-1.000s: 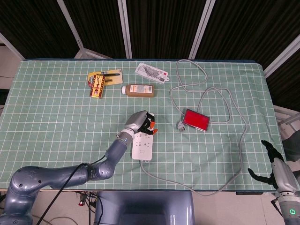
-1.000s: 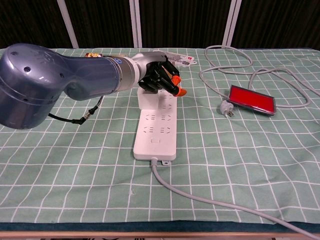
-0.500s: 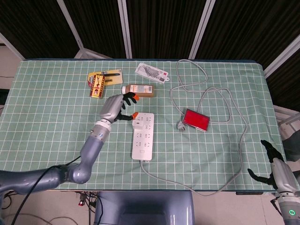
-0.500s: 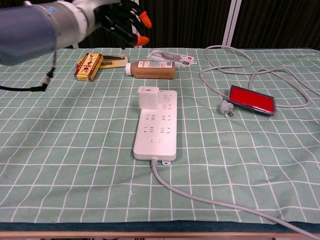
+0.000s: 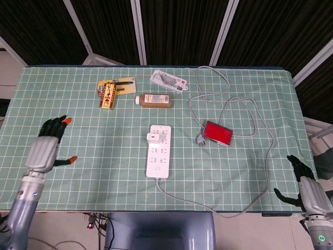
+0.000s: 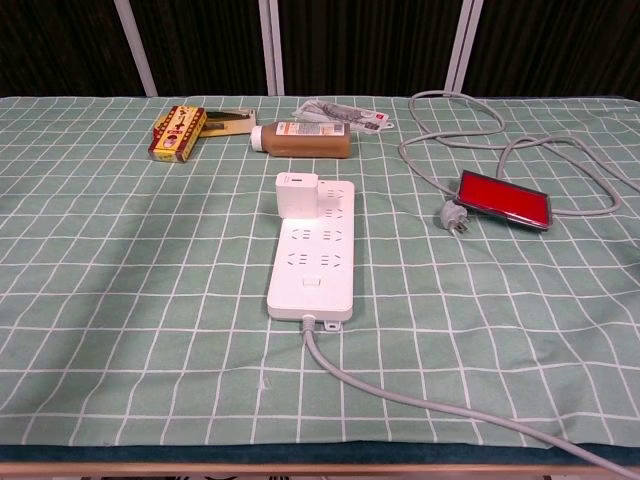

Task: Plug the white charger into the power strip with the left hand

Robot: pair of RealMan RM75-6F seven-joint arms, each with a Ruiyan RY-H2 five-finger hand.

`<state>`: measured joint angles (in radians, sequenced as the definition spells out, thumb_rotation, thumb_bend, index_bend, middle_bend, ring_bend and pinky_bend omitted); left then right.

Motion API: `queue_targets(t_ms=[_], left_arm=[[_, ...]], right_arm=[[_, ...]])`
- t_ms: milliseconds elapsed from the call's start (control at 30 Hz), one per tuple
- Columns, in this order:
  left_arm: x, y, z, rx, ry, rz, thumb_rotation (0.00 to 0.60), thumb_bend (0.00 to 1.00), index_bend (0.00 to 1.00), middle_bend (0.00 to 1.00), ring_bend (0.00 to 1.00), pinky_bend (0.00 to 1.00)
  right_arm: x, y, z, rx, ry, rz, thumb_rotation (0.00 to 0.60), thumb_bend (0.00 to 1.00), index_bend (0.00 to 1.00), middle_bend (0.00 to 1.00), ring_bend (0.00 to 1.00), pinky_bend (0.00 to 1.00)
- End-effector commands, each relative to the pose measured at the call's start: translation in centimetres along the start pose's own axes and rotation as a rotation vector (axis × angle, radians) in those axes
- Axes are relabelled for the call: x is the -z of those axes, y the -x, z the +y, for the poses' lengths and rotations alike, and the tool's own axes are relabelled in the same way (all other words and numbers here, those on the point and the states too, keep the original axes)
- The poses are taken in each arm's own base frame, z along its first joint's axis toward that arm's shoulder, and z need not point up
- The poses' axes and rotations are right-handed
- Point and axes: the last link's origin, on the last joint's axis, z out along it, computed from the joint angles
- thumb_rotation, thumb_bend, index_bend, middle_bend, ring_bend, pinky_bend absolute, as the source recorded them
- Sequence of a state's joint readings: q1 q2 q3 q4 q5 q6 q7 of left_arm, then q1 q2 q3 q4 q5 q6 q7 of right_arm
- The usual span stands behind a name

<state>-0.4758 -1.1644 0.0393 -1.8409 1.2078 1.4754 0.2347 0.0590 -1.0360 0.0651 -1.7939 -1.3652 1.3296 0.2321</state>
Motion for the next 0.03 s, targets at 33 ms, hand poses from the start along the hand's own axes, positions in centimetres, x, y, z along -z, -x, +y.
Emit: queue_targets(t_ms=[33], left_arm=[[5.21,-0.25,-3.86,-0.182,-0.051,0.024,0.6,0.04,0.0,0.0,0.0,0.03]], right_arm=[[0.06,0.03,0.0,0.008,-0.005,0.005,0.6,0.34,0.0,0.0,0.0,0.0]])
